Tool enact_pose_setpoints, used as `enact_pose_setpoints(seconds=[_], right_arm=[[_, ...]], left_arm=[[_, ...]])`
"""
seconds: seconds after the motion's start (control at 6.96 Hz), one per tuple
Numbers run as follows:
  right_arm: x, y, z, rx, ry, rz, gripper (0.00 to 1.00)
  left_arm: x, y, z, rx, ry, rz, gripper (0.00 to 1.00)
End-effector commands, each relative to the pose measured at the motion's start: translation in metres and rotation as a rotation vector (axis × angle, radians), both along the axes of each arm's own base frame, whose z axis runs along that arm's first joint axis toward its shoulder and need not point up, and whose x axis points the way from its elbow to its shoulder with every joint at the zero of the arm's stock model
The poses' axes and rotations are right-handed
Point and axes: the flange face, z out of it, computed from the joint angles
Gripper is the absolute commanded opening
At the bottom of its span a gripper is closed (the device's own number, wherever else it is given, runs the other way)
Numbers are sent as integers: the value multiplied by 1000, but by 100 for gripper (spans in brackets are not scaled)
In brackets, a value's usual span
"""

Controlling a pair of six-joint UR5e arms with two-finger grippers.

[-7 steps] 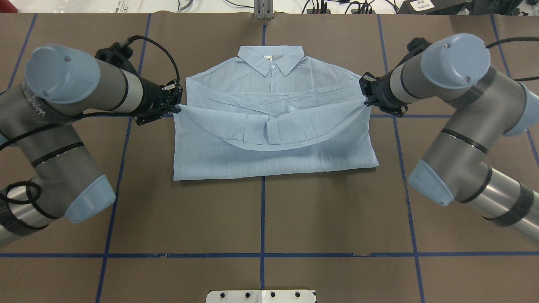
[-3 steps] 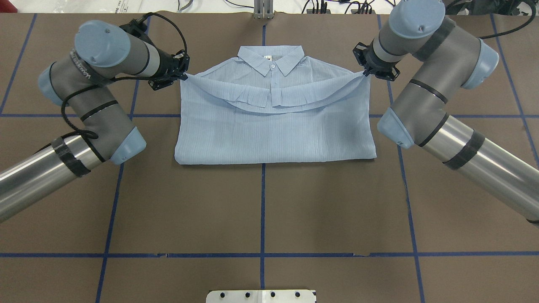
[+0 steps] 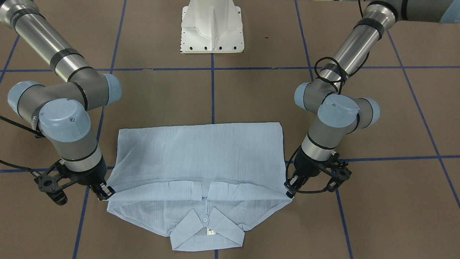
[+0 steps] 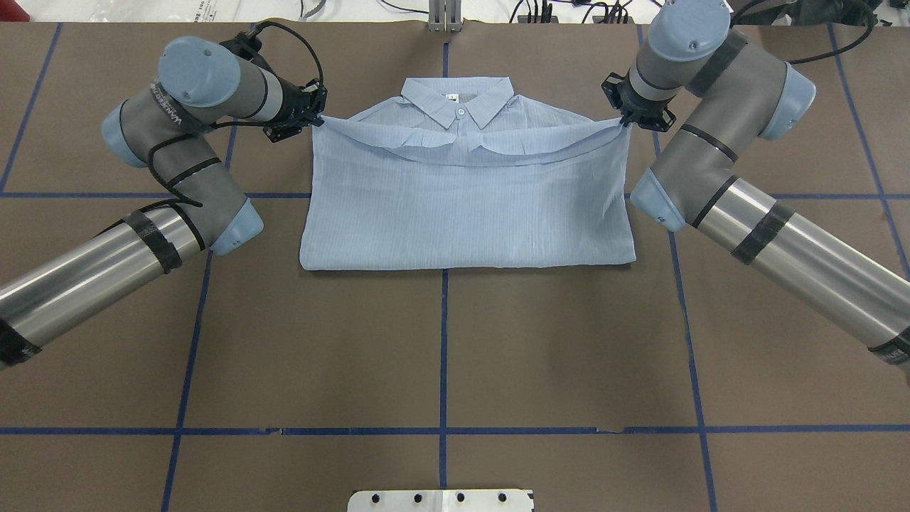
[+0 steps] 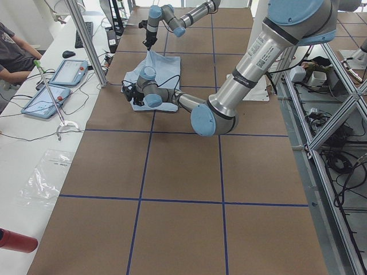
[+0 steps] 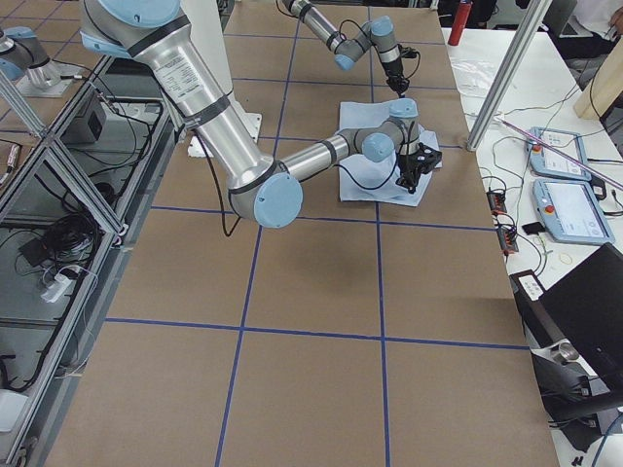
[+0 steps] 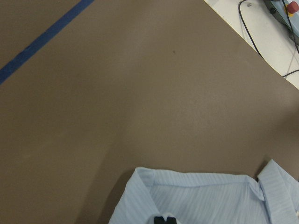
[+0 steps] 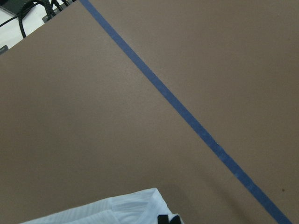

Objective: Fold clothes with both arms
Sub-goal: 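Lay the hem down near the collar and open both grippers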

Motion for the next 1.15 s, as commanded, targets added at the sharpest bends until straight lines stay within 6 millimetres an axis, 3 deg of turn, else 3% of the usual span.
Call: enact_pose_setpoints(seconds=[0.0, 0.29, 0.43, 0.57, 0.72, 1.01], right_arm=[[-4, -8, 4, -1, 4, 2, 0], [-13, -15, -2, -4, 7, 0, 0], [-14, -17, -5, -2, 5, -1, 31], [-16, -19, -8, 0, 3, -1, 50], [-18, -19, -10, 3, 1, -3, 60], [-12, -13, -23, 46, -53, 14, 74]], left_arm=[[11, -13, 5, -10, -24, -7, 0], [13, -15, 15, 1, -50, -2, 0], [11, -15, 18, 0, -55, -3, 0], [8, -16, 21, -1, -57, -9, 7], [7, -16, 24, -3, -59, -11, 15], [-17, -19, 28, 24, -36, -33, 23]])
